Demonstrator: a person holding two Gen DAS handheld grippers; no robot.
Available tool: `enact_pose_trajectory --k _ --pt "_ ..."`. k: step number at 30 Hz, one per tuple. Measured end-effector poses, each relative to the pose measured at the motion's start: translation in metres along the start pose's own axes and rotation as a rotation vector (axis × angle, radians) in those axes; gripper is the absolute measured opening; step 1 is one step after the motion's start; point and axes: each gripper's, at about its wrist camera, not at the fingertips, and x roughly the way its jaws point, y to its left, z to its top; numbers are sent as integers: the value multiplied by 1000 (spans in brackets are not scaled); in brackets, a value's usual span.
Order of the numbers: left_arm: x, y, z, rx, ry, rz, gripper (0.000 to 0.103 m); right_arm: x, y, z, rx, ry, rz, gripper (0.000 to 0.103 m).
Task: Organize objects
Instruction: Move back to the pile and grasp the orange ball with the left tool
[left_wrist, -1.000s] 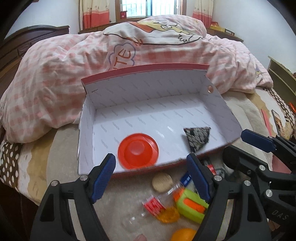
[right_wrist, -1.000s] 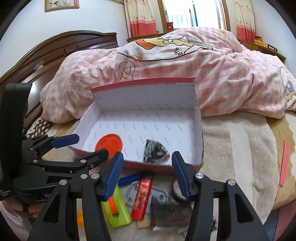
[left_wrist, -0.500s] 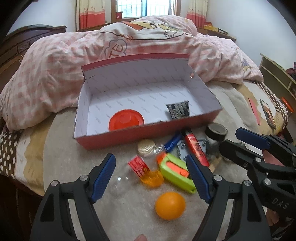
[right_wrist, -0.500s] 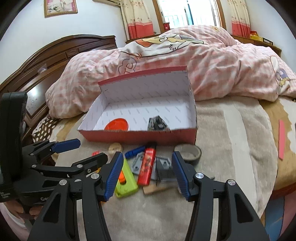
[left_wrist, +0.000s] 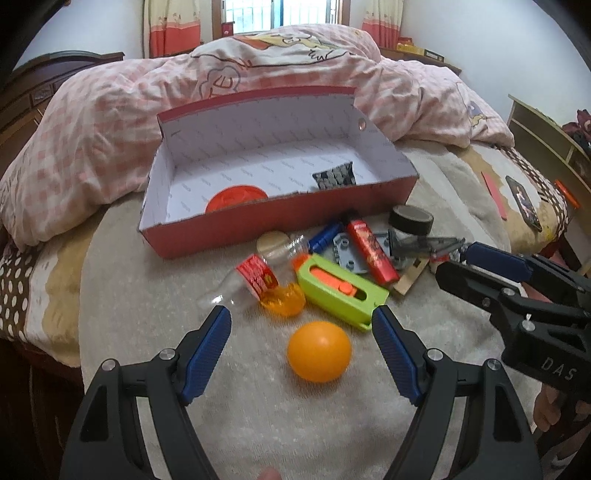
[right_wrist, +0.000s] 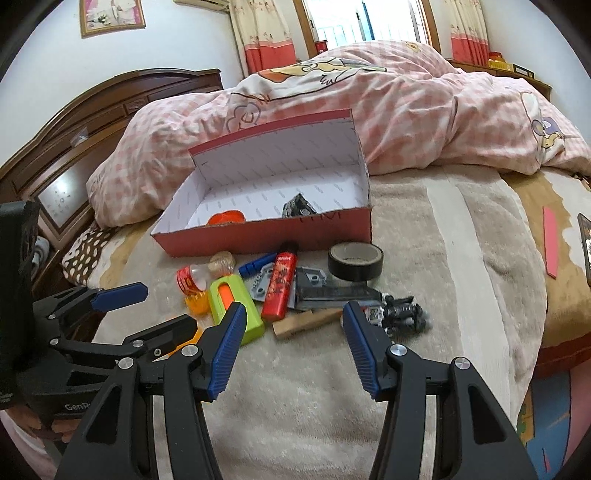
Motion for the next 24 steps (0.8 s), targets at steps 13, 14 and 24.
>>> enact_pose_trajectory --k 13,14,24 --pt "20 1 -6 -26 17 3 79 9 -7 -10 15 34 2 56" --pt "22 2 -7 -27 19 4 79 10 -8 -11 15 35 2 56" --pt "31 4 -11 -37 33 -5 79 17 -19 -18 43 58 -1 56"
